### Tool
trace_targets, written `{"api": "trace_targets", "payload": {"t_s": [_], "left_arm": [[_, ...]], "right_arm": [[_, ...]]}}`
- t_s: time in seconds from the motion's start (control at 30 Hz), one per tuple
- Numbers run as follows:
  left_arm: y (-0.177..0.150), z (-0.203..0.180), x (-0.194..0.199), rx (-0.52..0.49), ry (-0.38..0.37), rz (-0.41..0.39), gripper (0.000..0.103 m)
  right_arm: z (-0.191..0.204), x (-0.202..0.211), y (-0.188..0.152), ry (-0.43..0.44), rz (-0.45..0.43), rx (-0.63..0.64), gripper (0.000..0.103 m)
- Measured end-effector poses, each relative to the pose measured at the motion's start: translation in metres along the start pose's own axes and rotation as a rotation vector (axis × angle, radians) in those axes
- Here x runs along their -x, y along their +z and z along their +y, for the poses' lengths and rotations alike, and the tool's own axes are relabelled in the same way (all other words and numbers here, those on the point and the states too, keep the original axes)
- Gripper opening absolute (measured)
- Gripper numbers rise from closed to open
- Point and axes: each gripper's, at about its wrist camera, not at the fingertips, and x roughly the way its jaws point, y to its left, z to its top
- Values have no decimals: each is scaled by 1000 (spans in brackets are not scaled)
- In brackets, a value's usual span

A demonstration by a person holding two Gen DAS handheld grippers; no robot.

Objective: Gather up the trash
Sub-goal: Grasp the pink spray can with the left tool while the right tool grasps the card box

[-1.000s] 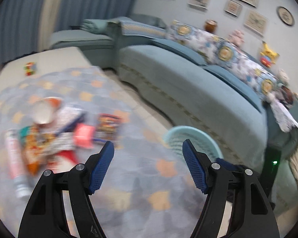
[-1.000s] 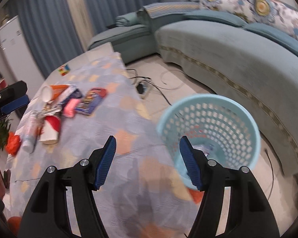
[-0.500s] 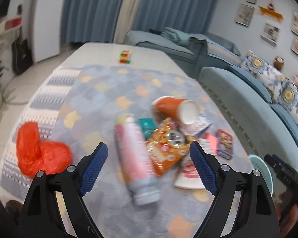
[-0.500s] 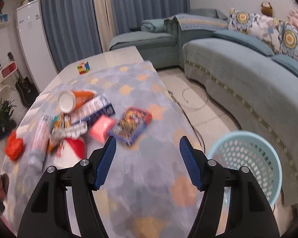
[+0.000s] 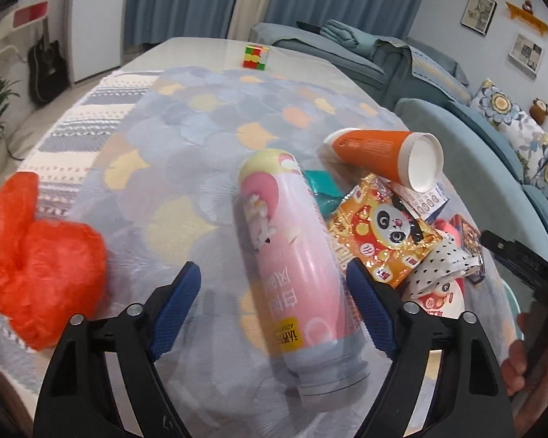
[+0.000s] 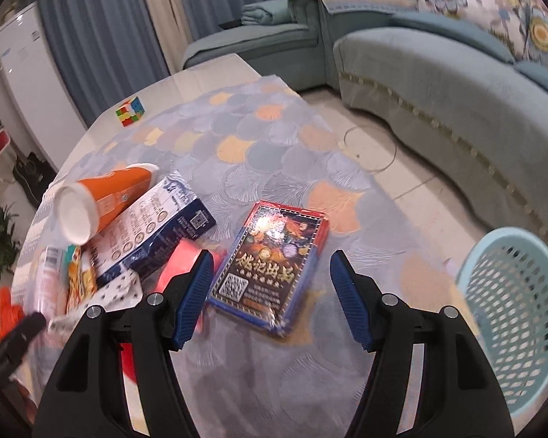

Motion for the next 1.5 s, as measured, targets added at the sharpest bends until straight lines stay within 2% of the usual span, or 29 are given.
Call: {"api": "trace_targets", "payload": {"t_s": [0.1,0.2,0.33,0.4,0.5,0.6,0.73,0.87,1.07,1.17,1.5], "left_arm": [[-6,0,-4,0,-37,13,71],[-8,-2,-4,-9,-62,16,71],[-10,-7,-9,-23,-51,36,70],[-11,-13,-11,-50,-28,40,59],[-15,-22,-12,-89,4,46,52],[-18,-28,-9,-120,29,29,49],[-17,-29,-2,-121,17,-11,48],[-18,-27,7,-108,-12,-51,47],[-19,-24,17,-88,-48,-90,47],[-19,-16,29,-30,-122,-97,46],[-18,-44,79,-77,-214,-155,46]], "right_arm": [[-1,-14,1,4,31,-41,63],[-4,-26,4,7,61,-83,63],[0,-39,8,-11,84,-106,63],[6,-43,10,-52,88,-90,63],[18,-48,11,-129,98,-45,63],[29,-53,10,-191,108,14,63],[28,-49,4,-189,111,42,59],[21,-37,-6,-158,103,51,58],[-1,-5,-20,-45,57,8,58],[-11,21,-24,1,24,8,58],[-39,109,-27,31,-114,8,58]]}}
